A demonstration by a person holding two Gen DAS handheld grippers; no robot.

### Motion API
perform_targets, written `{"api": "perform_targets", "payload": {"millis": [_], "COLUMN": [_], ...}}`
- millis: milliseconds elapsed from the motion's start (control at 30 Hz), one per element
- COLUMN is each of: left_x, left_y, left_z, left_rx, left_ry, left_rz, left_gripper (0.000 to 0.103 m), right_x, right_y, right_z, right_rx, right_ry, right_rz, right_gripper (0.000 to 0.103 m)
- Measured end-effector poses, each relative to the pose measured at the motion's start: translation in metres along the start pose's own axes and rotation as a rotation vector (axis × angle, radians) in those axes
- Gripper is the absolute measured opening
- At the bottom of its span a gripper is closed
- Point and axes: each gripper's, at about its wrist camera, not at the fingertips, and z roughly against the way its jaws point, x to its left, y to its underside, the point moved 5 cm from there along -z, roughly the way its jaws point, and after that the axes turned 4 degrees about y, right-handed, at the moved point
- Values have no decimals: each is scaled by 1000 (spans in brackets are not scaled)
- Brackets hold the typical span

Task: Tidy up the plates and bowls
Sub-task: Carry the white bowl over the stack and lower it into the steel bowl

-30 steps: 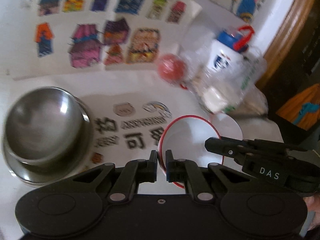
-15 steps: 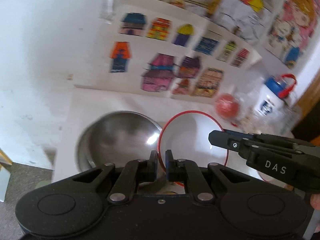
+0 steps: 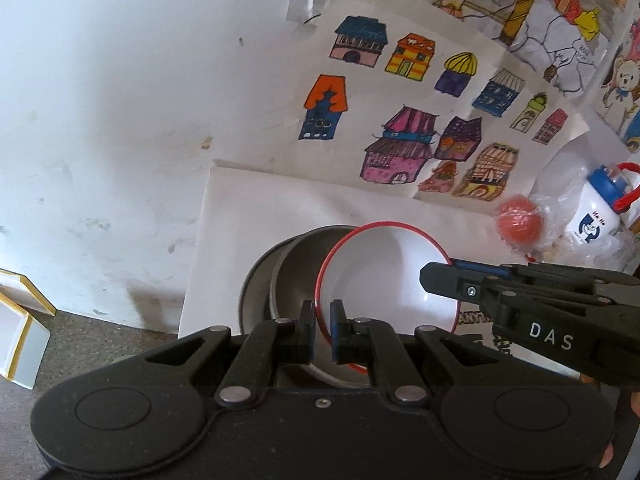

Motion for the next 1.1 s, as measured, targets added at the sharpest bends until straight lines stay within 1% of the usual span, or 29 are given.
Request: {"api": "perform_targets", "payload": {"millis": [167, 367, 700, 1100], "left_x": [4, 4, 12, 11], "left_y": [1, 1, 0, -3], "left_z": [-7, -10, -19, -28], "left_rx": [19, 21, 56, 91], "left_ry": [-2, 0, 2, 6], "left_rz": [2, 1, 17, 30], "left_gripper": [6, 6, 6, 6], "right_x": [-1, -1, 1, -4], "right_y": [4, 4, 9, 12], "right_z": [-10, -12, -24, -36], "right_rx": [21, 19, 43, 70], "right_ry": [4, 13, 15, 25], "right_rz": [-8, -3, 3, 1], "right_gripper": [9, 9, 9, 9]}}
